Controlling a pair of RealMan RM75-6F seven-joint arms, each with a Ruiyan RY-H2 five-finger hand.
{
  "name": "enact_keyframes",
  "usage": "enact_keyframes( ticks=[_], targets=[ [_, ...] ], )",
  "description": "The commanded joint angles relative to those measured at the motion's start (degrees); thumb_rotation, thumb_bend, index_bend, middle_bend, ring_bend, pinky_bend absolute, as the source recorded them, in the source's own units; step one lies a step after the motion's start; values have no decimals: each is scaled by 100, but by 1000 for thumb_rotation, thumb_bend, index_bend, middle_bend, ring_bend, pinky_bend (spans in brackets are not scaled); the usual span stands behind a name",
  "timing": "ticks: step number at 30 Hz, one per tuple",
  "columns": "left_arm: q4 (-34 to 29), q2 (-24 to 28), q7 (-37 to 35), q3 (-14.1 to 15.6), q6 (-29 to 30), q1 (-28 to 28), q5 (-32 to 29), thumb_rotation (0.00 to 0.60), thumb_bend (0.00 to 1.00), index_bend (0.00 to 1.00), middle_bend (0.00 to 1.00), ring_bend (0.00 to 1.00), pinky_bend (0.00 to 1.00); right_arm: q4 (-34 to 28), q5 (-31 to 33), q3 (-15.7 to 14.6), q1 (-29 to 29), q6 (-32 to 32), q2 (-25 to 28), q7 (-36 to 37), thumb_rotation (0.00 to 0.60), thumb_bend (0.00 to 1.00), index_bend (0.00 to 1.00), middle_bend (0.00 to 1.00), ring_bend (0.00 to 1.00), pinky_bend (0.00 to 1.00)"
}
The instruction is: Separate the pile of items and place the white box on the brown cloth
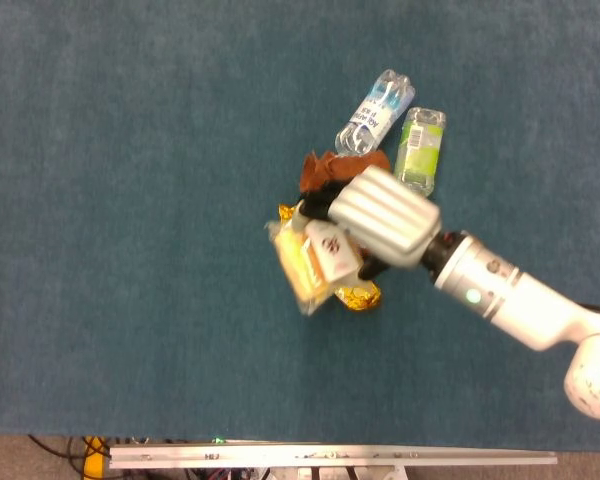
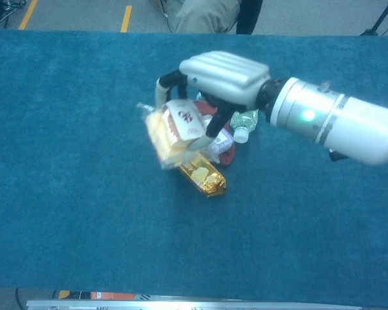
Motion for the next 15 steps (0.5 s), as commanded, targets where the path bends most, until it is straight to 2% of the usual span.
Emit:
enact_keyframes(
  ticks=[1, 9, 13, 15],
  targets=[
    [-13, 6, 6, 5, 10, 8, 8, 600, 353, 288, 282, 247, 192, -85, -121, -65, 48, -70, -118, -19, 600, 0, 548, 474, 506, 662],
    [2, 29, -32, 16, 35, 44, 5, 600, 353, 288, 282, 247, 192, -134, 1, -106, 203, -274, -378, -402, 600, 0, 539, 472, 479, 624],
    [13, 36, -39, 17, 29, 47, 3, 600, 353, 288, 282, 247, 192, -161, 50, -154, 322, -541, -375, -390, 600, 0, 421, 402, 402, 546],
    [10, 41, -37, 15, 26, 46, 3, 600, 353, 288, 282, 247, 192, -142, 35, -171, 358, -603, -375, -407, 600, 0, 317, 339, 344, 487]
  ],
)
